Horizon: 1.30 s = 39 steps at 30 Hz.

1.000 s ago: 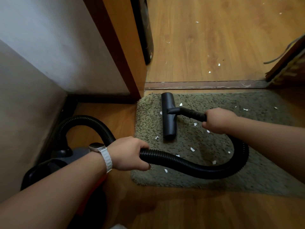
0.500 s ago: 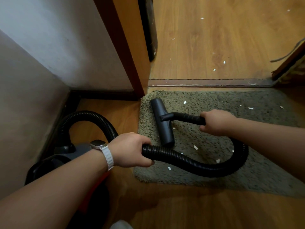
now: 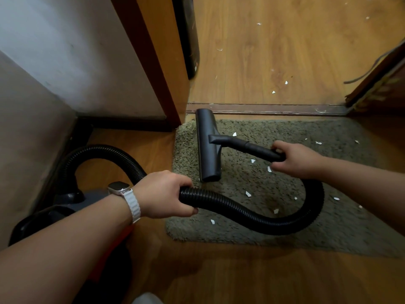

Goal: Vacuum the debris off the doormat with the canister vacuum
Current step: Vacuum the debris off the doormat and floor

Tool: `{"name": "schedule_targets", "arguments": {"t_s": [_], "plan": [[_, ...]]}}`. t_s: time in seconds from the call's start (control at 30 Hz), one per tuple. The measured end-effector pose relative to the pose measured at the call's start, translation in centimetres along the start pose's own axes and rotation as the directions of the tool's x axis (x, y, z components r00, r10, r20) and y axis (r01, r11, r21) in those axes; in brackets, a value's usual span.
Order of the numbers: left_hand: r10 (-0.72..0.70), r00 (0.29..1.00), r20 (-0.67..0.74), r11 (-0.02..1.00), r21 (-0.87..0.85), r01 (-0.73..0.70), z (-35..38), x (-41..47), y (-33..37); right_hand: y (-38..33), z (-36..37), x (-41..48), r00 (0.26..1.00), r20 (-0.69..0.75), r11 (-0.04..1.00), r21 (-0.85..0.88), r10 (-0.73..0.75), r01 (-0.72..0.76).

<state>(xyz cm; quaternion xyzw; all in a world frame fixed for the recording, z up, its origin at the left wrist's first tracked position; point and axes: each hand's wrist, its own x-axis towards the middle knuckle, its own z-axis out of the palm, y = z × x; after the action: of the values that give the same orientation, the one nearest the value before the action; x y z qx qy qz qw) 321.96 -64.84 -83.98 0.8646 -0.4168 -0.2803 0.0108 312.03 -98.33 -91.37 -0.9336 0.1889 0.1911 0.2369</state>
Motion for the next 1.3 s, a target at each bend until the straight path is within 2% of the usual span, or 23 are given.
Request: {"name": "schedule_targets", "arguments": {"t_s": [0.1,0.23,0.43,0.7,0.8,0.9,1.03,1.3], "plan": [[0.007,1.0,-0.001,1.0,0.001,-0.007,0.0,0.2,0.3,0.4,-0.1,-1.0,0.999,0.024,0.993,0.115,-0.041,0.038],[0.019,1.0,-0.003,1.0,0.0,-0.019,0.1,0.5,0.6,1.0,1.1,-1.7,0.995,0.094,0.997,0.077,0.015,-0.023],[0.032,0.999,0.006,0.999,0.008,-0.032,0.2,0.8,1.2,2.4,1.1,-1.9,0.997,0.057,0.997,0.059,0.055,-0.058],[0.077,0.995,0.061,0.994,0.072,-0.081,0.6,0.7,2.1,2.9,0.3,-1.6,0.996,-0.028,0.983,-0.164,-0.087,0.081],[0.047,0.996,0.078,0.999,0.015,-0.049,0.4,0.5,1.8,3.6,0.0,-1.1,0.989,-0.03,0.963,-0.234,-0.143,0.132],[0.017,0.999,0.033,0.998,-0.063,-0.015,0.0,0.1,1.3,4.5,-0.5,-0.8,0.983,-0.031,0.939,-0.304,-0.182,0.164],[-0.017,0.999,-0.028,0.997,-0.08,0.014,-0.5,-0.5,0.6,4.7,-0.6,-0.8,0.978,-0.055,0.923,-0.344,-0.202,0.171],[0.016,0.998,-0.068,0.95,-0.311,-0.037,0.0,-1.3,0.8,1.4,1.1,-0.4,0.97,-0.03,0.904,-0.37,-0.242,0.214]]}}
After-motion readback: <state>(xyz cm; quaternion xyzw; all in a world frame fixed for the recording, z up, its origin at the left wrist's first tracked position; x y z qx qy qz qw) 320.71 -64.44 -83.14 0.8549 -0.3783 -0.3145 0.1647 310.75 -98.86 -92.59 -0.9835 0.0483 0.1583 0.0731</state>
